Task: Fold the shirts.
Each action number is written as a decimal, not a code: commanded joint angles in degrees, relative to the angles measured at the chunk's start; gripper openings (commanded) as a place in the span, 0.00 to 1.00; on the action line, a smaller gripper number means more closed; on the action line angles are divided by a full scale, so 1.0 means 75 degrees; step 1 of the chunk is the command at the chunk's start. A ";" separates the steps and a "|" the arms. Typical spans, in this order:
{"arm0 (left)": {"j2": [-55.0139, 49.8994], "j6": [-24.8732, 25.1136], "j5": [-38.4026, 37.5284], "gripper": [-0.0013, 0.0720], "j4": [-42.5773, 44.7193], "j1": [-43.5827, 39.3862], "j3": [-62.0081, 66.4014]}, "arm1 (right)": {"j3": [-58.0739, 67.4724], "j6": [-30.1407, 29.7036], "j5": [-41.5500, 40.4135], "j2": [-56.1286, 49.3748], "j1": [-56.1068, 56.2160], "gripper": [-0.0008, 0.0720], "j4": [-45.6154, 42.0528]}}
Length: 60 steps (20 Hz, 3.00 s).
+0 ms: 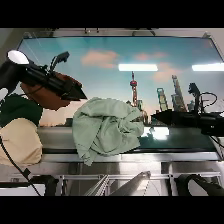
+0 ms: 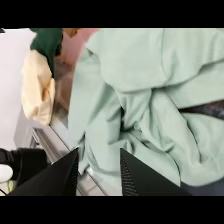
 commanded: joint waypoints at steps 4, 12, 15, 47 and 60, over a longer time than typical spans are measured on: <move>0.0015 -0.0204 0.1262 0.96 0.0799 0.0087 -0.1883 | -0.0137 0.0204 -0.0871 -0.0527 0.1431 0.61 -0.0437; -0.0350 -0.0125 0.5703 0.05 0.1953 0.0930 -0.0985 | -0.0131 0.0000 -0.1332 -0.0670 0.2078 0.20 0.0577; -0.1495 -0.0318 0.4692 0.04 0.2667 0.1521 0.0017 | -0.0131 0.0000 -0.1431 -0.0670 0.2078 0.20 0.0589; 0.0076 -0.0857 0.1128 0.49 0.1813 0.0828 -0.0717 | -0.0128 0.0527 -0.2072 -0.1300 0.2288 0.72 -0.0455; 0.0842 -0.2049 0.2894 0.50 0.2221 -0.2739 -0.4118 | 0.0452 -0.0898 -0.2457 -0.2961 0.4543 0.48 0.0912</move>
